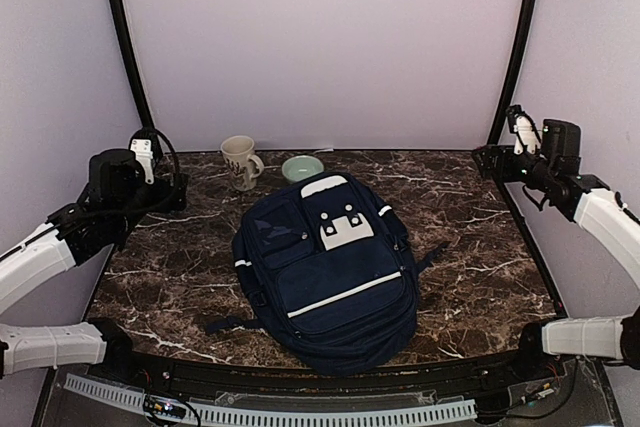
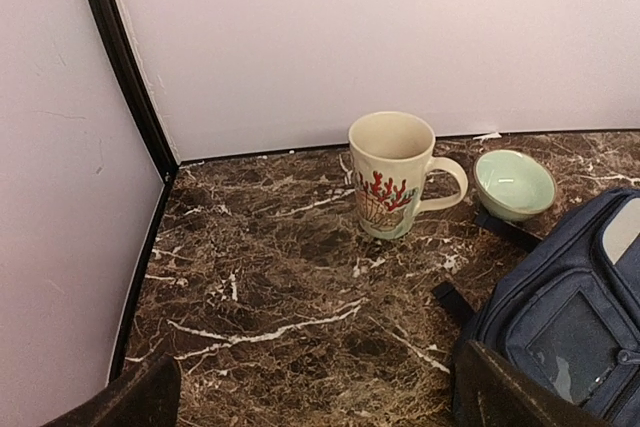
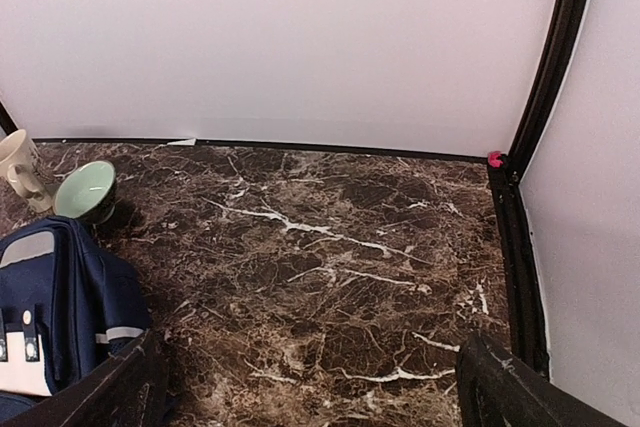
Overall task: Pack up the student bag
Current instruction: Reset both arms
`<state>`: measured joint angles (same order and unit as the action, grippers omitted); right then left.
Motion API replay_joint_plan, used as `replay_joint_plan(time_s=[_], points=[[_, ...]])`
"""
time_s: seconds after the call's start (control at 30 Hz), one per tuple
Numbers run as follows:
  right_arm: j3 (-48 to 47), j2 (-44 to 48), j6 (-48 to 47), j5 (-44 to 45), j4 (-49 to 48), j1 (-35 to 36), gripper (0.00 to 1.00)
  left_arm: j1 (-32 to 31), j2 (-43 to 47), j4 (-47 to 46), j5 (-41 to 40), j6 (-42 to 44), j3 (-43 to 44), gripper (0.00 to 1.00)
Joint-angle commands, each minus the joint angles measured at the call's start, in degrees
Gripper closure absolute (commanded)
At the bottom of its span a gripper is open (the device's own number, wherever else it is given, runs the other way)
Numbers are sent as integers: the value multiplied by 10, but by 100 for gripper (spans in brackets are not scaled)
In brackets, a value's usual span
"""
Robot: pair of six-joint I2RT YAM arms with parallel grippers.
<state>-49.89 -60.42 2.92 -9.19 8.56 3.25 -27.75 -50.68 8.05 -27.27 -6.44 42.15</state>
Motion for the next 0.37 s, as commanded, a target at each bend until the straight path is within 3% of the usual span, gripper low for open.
replay_joint_plan(time_s=[0.0,0.33], points=[[6,4,9,-34,-34,-8,0,4,12,-23,-6,-5,-10,1],[16,12,-2,-79,-34,-15,0,4,3,-23,8,5,-13,1]])
